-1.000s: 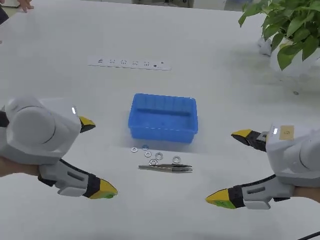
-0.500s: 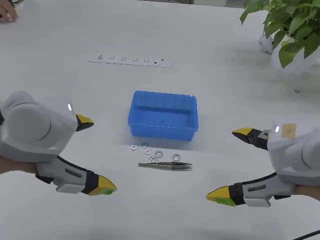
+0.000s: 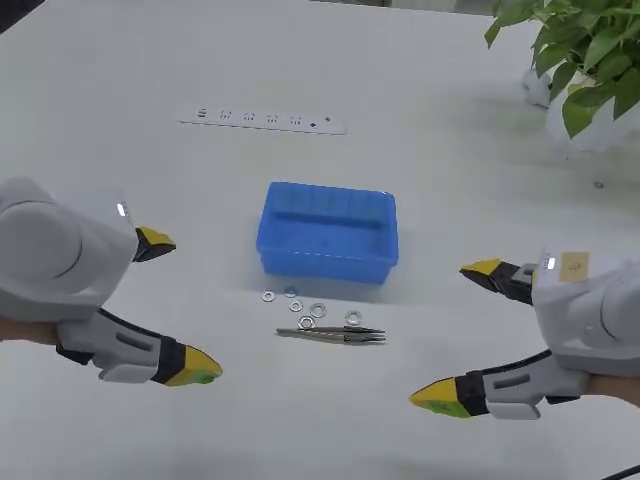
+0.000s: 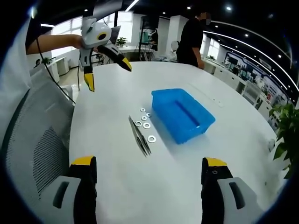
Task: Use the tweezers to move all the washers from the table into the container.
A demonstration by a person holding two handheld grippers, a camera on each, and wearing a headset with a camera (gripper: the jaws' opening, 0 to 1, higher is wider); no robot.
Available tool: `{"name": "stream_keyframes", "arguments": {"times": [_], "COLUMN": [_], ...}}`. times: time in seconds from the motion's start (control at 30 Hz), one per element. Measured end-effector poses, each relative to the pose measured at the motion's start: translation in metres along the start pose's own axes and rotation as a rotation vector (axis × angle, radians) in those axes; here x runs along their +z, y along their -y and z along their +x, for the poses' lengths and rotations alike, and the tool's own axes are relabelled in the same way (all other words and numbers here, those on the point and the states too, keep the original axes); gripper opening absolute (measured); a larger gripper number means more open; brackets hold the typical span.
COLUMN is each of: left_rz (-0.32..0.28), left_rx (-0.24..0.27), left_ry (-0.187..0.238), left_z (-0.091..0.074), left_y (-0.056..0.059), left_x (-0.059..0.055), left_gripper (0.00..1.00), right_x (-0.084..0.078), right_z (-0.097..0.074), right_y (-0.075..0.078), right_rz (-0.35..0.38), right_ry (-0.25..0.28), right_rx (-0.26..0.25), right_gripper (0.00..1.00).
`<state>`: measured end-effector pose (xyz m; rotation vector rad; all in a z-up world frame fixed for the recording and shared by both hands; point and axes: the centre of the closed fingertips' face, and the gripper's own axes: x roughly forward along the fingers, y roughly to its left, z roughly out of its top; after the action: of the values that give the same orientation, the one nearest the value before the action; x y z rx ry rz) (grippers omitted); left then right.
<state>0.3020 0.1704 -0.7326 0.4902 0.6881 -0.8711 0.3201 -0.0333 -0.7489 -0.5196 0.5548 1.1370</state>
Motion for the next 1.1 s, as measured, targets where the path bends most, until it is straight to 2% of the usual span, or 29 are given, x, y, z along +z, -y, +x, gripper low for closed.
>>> {"name": "stream_keyframes", "arguments": {"times": [0.43, 0.53, 0.57, 0.7, 0.77, 0.83, 0.87, 0.93, 1.0, 1.1], "left_rz": [-0.013, -0.020, -0.052, -0.045, -0.068, -0.128, -0.135, -0.156, -0.149, -0.125], "left_rx": [-0.015, -0.026, -0.031, -0.030, -0.047, -0.026, -0.020, -0.036, -0.040, -0.059], "left_ry": [0.011, 0.016, 0.011, -0.003, 0.035, 0.082, 0.093, 0.101, 0.104, 0.075], "left_z": [0.006, 0.011, 0.014, 0.017, 0.020, 0.021, 0.022, 0.023, 0.025, 0.032], "left_y": [0.002, 0.004, 0.003, 0.004, 0.008, 0.002, 0.000, 0.001, 0.002, 0.006], "left_x": [-0.001, -0.003, -0.007, -0.013, -0.008, -0.002, -0.001, 0.001, 0.002, -0.002], "left_gripper": [0.86, 0.84, 0.83, 0.79, 0.79, 0.80, 0.79, 0.74, 0.68, 0.62], "right_x": [0.007, 0.010, 0.012, 0.014, 0.013, 0.012, 0.013, 0.012, 0.014, 0.017], "right_z": [0.001, 0.002, 0.002, 0.004, 0.007, 0.012, 0.013, 0.019, 0.024, 0.030], "right_y": [0.006, 0.005, 0.005, 0.002, 0.000, -0.001, -0.003, -0.004, -0.007, -0.009], "right_rz": [0.014, 0.001, -0.002, -0.007, -0.008, 0.003, 0.002, 0.002, -0.008, -0.018], "right_ry": [0.023, 0.033, 0.043, 0.045, 0.045, 0.041, 0.044, 0.043, 0.046, 0.050], "right_rx": [-0.012, -0.013, -0.009, 0.003, 0.012, 0.020, 0.025, 0.037, 0.052, 0.064], "right_gripper": [0.91, 0.87, 0.84, 0.79, 0.75, 0.73, 0.71, 0.65, 0.60, 0.56]}}
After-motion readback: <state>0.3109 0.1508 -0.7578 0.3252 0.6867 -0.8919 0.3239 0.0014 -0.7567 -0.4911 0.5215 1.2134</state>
